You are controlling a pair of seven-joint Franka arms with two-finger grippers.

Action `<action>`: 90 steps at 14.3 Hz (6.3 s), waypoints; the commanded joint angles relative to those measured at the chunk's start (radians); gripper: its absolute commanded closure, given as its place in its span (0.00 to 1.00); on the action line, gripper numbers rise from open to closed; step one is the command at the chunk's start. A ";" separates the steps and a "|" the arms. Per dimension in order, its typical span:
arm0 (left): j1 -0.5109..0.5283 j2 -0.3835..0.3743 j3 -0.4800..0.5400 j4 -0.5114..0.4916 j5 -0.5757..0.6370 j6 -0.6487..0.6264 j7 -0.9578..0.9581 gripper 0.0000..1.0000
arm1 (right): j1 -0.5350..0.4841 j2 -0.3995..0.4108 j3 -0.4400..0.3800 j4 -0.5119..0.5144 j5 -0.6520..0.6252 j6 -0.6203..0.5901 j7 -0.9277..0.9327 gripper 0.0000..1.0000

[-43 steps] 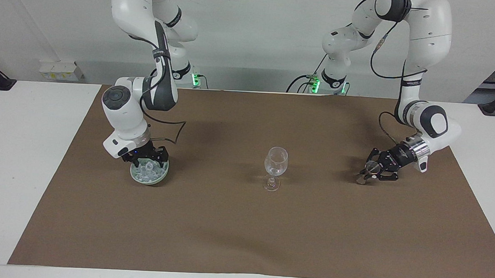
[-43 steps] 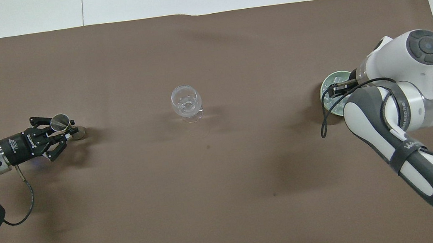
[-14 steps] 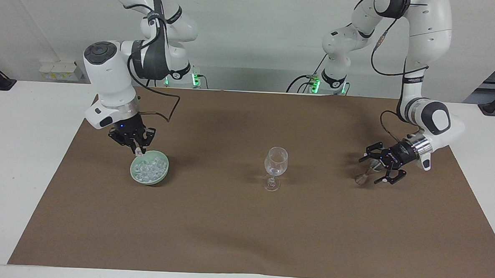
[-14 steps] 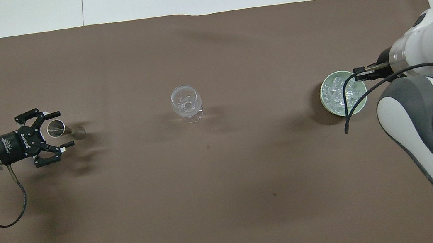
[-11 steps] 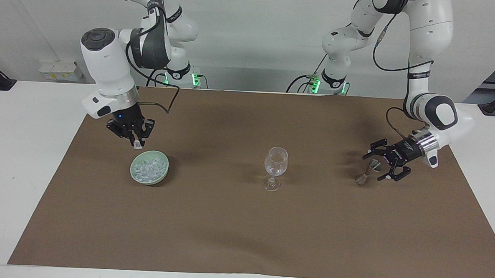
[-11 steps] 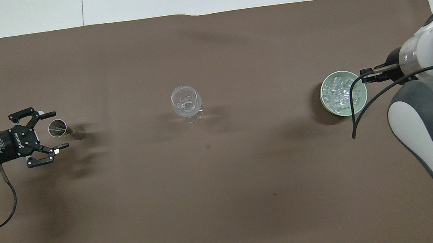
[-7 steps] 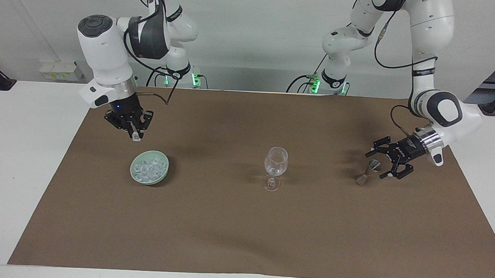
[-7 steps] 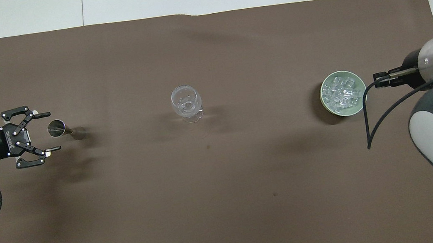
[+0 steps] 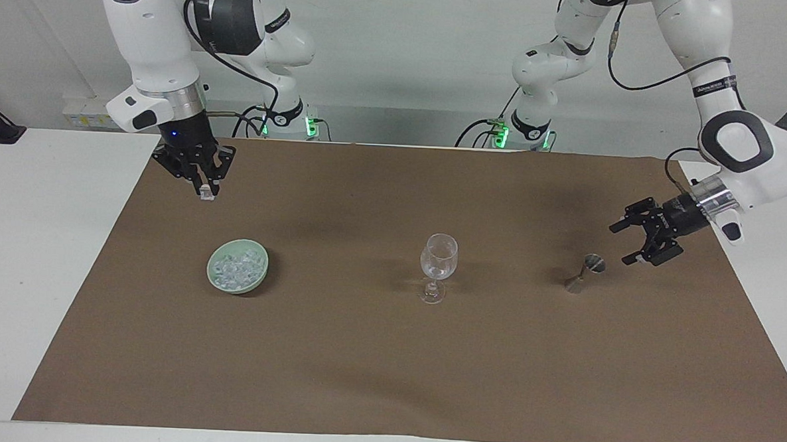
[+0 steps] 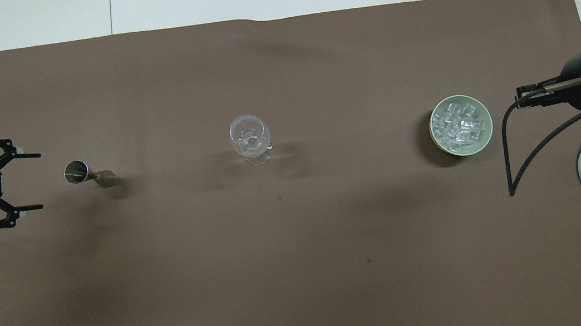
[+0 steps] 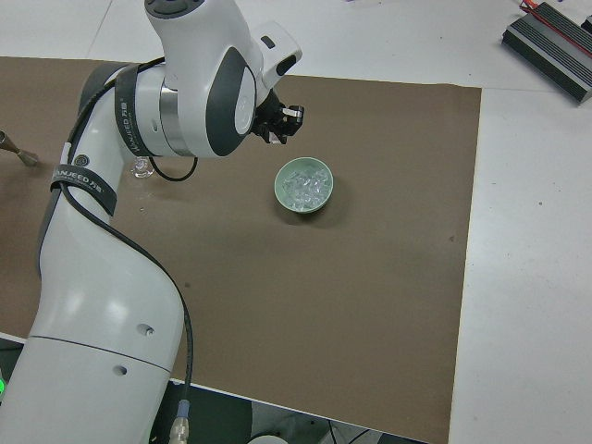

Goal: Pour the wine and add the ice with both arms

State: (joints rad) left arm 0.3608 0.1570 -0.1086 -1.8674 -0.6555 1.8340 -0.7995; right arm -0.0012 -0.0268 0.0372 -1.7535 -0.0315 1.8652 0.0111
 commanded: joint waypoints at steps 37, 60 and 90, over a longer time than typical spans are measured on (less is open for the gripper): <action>-0.269 -0.235 -0.014 0.257 0.640 -0.363 0.755 0.00 | 0.359 0.478 0.290 0.407 -0.025 0.229 0.727 1.00; -0.327 -0.269 0.035 0.243 0.640 -0.380 0.806 0.00 | 0.348 0.516 0.293 0.399 -0.058 0.298 0.725 0.71; -0.322 -0.267 0.043 0.251 0.640 -0.377 0.798 0.00 | -0.063 0.090 0.286 0.270 -0.041 -0.250 0.437 0.00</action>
State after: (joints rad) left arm 0.0437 -0.0932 -0.0724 -1.6056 -0.0247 1.4659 -0.0036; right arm -0.0419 0.0912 0.3140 -1.4473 -0.0698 1.6424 0.4888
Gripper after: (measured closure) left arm 0.000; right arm 0.000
